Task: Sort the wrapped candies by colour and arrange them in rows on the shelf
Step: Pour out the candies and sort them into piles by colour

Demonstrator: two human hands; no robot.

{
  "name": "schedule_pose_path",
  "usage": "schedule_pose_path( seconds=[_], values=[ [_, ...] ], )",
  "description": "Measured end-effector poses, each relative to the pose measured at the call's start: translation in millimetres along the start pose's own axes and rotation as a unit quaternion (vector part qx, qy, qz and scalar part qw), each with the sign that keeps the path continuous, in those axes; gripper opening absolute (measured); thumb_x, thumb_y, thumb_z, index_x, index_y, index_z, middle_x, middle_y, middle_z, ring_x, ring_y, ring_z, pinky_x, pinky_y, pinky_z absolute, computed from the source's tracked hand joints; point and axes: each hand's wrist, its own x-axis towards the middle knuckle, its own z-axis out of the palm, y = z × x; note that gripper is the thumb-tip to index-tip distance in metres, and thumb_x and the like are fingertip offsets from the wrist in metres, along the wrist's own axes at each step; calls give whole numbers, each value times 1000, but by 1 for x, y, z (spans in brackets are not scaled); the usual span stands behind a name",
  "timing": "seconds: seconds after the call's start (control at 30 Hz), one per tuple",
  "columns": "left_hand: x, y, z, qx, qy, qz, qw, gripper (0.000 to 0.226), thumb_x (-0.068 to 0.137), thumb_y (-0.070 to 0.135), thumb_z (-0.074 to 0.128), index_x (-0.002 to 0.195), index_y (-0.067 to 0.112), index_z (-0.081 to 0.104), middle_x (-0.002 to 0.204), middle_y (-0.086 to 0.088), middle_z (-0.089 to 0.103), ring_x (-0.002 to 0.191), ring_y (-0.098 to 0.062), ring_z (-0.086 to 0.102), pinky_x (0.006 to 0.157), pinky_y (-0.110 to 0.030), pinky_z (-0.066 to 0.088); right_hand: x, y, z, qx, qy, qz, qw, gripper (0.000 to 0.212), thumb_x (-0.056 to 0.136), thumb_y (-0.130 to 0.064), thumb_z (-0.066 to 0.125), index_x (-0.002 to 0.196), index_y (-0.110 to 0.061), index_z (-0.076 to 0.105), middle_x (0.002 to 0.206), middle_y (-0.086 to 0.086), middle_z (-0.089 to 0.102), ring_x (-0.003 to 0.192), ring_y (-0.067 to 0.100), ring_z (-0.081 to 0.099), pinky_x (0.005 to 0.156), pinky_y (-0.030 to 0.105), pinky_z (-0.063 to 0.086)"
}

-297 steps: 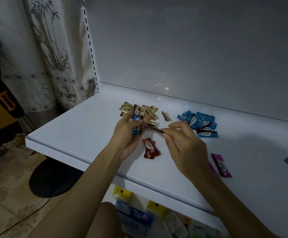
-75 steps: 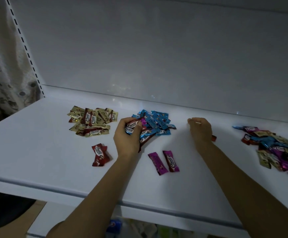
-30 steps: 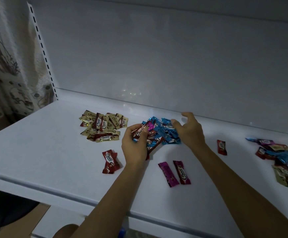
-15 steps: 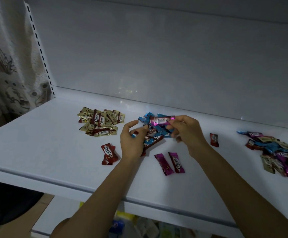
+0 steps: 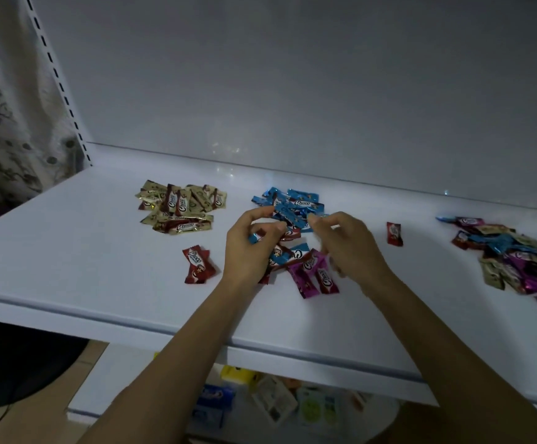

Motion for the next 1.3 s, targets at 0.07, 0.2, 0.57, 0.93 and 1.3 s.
schedule_pose_path(
  seconds=[0.07,0.2,0.57,0.93,1.3],
  values=[
    [1,-3,0,21,-4,22,1000,25,89,4,63,110,18,62,90,-14,71,85,-26,72,70,-42,59,-4,-12,8,39,-81,47,995,39,87,-56,54,100,-20,61,85,-2,65,65,11,62,59,26,49],
    [2,-7,-3,42,6,61,997,27,90,5,62,111,22,60,93,-14,70,90,-25,70,75,-39,59,-6,-18,20,107,-121,86,983,25,91,-36,60,100,-13,63,79,4,70,57,12,63,53,24,52],
    [3,-3,0,25,86,23,996,19,101,26,43,112,16,55,99,1,65,84,1,66,66,-12,51,12,-38,72,192,142,-99,966,1,97,-17,50,96,-18,50,79,-13,58,70,5,62,62,17,53],
    [-2,10,1,-10,-26,-50,998,46,100,42,30,92,7,59,58,-3,56,43,-7,52,43,-17,41,39,-44,80,106,238,-169,951,6,95,-19,55,89,-20,53,62,-11,55,59,9,59,55,30,51],
    [0,15,-7,-158,16,-141,977,33,95,37,53,87,5,58,64,-13,48,51,-15,41,47,-24,34,39,-63,87,208,205,-120,949,16,89,-12,62,78,-23,56,61,-7,55,58,14,57,58,28,50]
  ],
)
